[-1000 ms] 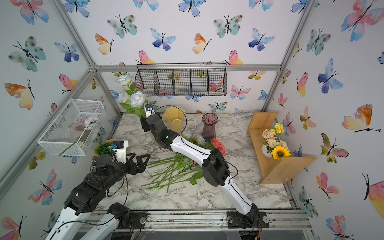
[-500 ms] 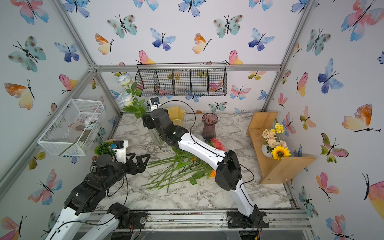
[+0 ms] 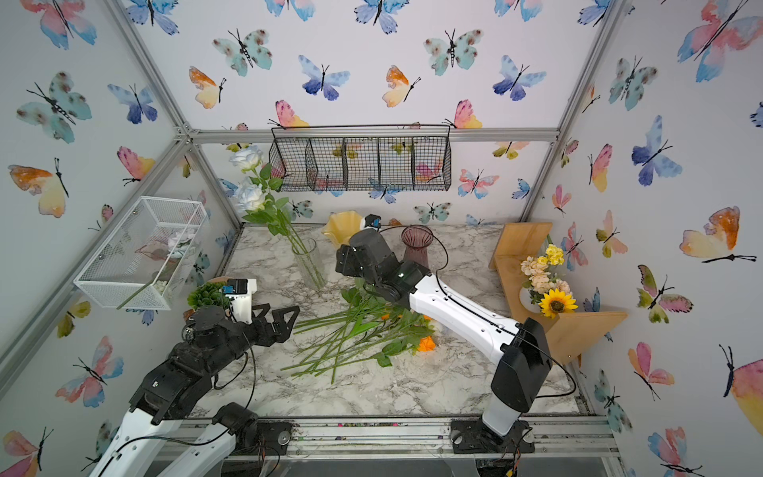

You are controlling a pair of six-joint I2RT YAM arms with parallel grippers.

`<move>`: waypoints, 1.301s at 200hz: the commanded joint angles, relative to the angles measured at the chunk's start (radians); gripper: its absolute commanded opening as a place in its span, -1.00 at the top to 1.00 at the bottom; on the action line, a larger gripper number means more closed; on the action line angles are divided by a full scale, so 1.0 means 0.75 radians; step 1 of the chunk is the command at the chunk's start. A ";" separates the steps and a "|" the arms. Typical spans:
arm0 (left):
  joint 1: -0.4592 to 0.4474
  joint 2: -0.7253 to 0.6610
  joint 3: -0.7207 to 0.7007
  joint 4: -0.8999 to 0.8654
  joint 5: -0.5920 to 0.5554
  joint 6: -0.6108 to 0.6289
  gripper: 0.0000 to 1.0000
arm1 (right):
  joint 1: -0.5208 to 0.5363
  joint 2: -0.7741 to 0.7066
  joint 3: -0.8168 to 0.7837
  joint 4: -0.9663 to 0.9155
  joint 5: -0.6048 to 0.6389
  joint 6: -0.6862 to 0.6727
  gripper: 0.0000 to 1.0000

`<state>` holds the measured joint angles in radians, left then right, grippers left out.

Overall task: Arrange the flowers in different vases according to their colors
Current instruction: Pick up the flower at the center of the board.

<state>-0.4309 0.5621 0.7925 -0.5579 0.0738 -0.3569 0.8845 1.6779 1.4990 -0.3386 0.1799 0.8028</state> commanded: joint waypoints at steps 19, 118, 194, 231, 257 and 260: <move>0.008 -0.006 -0.014 0.020 0.035 0.003 -0.98 | 0.010 0.209 0.034 -0.116 -0.269 0.096 -0.32; 0.008 -0.011 -0.017 0.020 0.016 -0.003 -0.97 | -0.001 0.577 0.145 -0.113 -0.238 0.139 0.09; 0.009 -0.018 -0.018 0.020 0.002 -0.005 -0.97 | -0.013 0.643 0.111 -0.063 -0.252 0.160 0.23; 0.008 -0.017 -0.018 0.020 0.000 -0.006 -0.97 | -0.018 0.669 0.115 -0.050 -0.239 0.181 0.37; 0.008 -0.018 -0.018 0.018 -0.002 -0.006 -0.97 | -0.024 0.676 0.120 -0.033 -0.223 0.201 0.53; 0.009 -0.018 -0.018 0.018 -0.002 -0.007 -0.97 | -0.024 0.676 0.122 -0.030 -0.222 0.203 0.54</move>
<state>-0.4309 0.5583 0.7925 -0.5579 0.0731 -0.3603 0.8749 2.1548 1.5940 -0.3775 0.0029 0.9333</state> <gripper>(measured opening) 0.987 0.253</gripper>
